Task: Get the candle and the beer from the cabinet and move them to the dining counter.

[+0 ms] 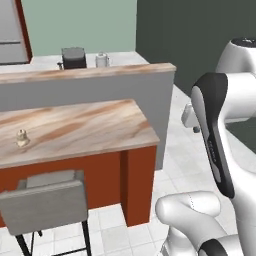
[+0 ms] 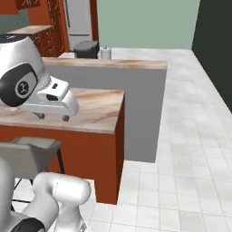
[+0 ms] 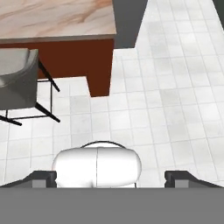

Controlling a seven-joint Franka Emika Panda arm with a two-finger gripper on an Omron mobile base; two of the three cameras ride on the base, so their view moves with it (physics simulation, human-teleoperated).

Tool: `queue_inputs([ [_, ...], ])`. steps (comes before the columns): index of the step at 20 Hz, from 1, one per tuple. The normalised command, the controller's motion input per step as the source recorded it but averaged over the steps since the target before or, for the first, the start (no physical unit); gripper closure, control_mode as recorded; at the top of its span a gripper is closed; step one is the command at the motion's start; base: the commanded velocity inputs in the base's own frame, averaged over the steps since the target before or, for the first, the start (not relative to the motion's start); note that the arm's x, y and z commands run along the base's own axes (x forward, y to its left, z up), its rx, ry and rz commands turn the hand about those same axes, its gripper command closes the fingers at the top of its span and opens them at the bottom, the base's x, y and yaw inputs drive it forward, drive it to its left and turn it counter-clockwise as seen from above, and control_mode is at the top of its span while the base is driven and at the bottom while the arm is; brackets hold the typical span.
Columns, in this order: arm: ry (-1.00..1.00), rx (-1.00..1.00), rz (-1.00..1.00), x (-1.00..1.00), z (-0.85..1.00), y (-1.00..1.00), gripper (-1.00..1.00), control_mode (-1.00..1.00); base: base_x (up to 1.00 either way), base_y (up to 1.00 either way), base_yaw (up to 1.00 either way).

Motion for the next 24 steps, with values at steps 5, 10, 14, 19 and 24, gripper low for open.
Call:
queue_inputs([
  [5, 0.00, 0.00, 0.00, 0.00, 0.00, 0.00, -1.00, 1.00, 0.00, -1.00, -0.11],
  [10, 0.00, 0.00, 0.00, 0.00, 0.00, 0.00, -1.00, 1.00, 0.21, -1.00, -0.01],
  [14, 0.00, 0.00, 0.00, 0.00, 0.00, 0.00, -1.00, 1.00, 0.73, -1.00, 0.00],
  [19, 0.00, 0.00, 0.00, 0.00, 0.00, 0.00, -1.00, 1.00, 0.98, -0.80, 0.01],
  [24, 0.00, 0.00, 0.00, 0.00, 0.00, 0.00, -1.00, 1.00, 1.00, -0.45, 0.07],
])
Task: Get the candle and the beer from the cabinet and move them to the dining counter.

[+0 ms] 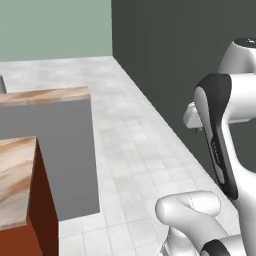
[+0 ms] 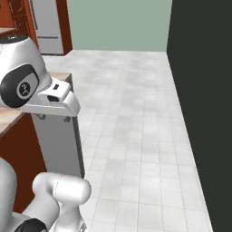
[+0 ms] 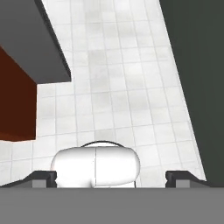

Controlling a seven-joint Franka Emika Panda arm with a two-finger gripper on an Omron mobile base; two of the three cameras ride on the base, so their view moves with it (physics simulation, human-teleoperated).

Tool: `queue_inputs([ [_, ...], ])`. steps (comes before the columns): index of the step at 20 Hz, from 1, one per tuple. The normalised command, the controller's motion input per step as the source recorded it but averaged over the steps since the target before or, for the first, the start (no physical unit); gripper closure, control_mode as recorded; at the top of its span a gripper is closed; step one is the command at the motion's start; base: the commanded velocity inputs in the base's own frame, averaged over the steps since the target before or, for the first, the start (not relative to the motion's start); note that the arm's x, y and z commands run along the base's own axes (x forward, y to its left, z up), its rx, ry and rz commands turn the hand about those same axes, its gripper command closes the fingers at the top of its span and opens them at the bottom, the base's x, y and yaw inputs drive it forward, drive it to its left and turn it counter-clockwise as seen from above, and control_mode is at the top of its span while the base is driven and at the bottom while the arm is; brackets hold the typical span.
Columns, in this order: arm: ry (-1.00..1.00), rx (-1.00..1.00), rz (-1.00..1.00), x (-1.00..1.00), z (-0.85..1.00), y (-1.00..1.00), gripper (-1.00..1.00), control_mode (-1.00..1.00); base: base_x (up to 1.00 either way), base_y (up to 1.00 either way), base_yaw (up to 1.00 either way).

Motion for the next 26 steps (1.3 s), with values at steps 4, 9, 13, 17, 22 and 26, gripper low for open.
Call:
queue_inputs([
  [4, 0.00, 0.00, 0.00, 0.00, 0.00, 0.00, -1.00, 1.00, 1.00, -0.38, 0.09],
  [9, 0.00, 0.00, 0.00, 0.00, 0.00, 0.00, -1.00, 1.00, 1.00, -0.56, 0.10],
  [13, 0.00, 0.00, 0.00, 0.00, 0.00, 0.00, -1.00, 1.00, 1.00, -0.63, 0.12],
  [17, 0.00, 0.00, 0.00, 0.00, 0.00, 0.00, -1.00, 1.00, 1.00, -0.64, 0.14],
  [22, 0.00, 0.00, 0.00, 0.00, 0.00, 0.00, -1.00, 1.00, 1.00, -0.59, 0.14],
  [26, 0.00, 0.00, 0.00, 0.00, 0.00, 0.00, -1.00, 1.00, 1.00, -0.57, 0.15],
])
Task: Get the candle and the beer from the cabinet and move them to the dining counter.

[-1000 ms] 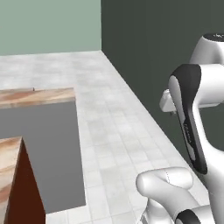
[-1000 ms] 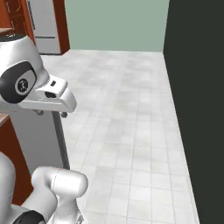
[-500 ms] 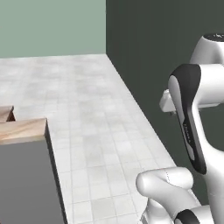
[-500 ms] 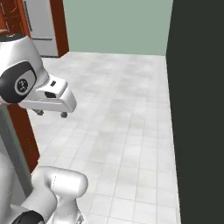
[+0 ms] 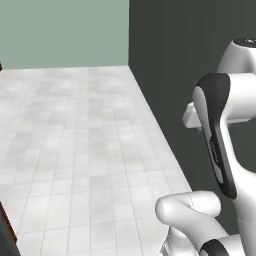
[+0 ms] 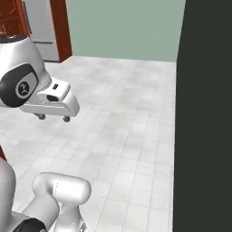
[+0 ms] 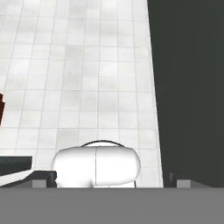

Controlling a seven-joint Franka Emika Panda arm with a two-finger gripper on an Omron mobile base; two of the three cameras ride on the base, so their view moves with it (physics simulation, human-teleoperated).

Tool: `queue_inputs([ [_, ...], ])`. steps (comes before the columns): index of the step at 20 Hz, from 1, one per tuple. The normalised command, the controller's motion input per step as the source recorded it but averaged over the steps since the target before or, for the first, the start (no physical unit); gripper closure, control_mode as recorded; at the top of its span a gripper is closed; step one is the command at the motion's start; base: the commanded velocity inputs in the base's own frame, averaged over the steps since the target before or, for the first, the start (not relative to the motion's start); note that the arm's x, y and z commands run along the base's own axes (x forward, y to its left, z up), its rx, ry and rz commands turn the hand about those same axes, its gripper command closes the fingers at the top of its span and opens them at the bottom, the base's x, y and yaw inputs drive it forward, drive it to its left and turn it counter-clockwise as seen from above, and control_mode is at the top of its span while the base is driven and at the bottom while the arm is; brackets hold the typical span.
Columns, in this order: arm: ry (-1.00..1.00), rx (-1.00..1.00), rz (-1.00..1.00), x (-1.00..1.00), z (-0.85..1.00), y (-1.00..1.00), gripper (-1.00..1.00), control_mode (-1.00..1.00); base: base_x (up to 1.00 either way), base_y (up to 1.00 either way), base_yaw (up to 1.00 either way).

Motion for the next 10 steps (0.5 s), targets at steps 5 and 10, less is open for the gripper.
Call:
queue_inputs([
  [5, 0.00, 0.00, 0.00, 0.00, 0.00, 0.00, -1.00, 1.00, 1.00, -0.49, 0.18],
  [10, 0.00, 0.00, 0.00, 0.00, 0.00, 0.00, -1.00, 1.00, 1.00, -0.17, 0.23],
])
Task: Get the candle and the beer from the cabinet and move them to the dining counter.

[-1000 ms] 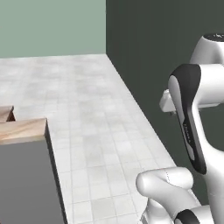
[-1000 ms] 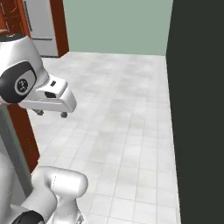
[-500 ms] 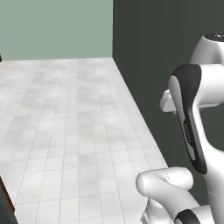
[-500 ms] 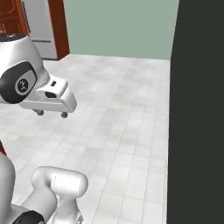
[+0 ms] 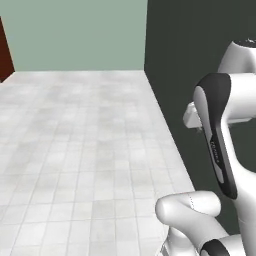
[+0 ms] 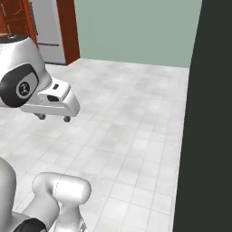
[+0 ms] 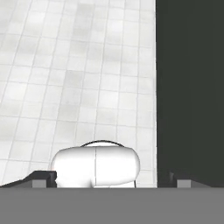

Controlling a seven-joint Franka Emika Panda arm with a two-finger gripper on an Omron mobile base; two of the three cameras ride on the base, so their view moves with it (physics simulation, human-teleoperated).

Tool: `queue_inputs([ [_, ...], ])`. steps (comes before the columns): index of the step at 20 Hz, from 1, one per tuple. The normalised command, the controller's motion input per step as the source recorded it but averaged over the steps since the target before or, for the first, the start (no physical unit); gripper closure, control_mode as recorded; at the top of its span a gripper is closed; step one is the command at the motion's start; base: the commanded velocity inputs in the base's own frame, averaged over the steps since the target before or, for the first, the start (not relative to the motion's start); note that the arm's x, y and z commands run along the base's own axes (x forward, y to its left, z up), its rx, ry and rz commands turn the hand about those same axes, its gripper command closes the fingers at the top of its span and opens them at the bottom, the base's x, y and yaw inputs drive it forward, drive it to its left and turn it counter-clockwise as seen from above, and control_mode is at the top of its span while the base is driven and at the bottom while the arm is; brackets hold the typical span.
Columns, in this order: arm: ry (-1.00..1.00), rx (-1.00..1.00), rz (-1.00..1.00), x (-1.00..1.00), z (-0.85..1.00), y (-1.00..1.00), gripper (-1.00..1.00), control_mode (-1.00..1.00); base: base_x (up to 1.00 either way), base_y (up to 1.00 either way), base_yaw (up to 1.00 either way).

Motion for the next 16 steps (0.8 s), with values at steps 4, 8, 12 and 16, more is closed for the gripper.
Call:
queue_inputs([
  [4, 0.00, 0.00, 0.00, 0.00, 0.00, 0.00, -1.00, 1.00, 1.00, 0.00, 0.34],
  [8, 0.00, 0.00, 0.00, 0.00, 0.00, 0.00, -1.00, 1.00, 1.00, 0.00, 0.57],
  [12, 0.00, 0.00, 0.00, 0.00, 0.00, 0.00, -1.00, 1.00, 1.00, 0.00, 0.71],
  [16, 0.00, 0.00, 0.00, 0.00, 0.00, 0.00, -1.00, 1.00, 1.00, 0.00, 0.74],
])
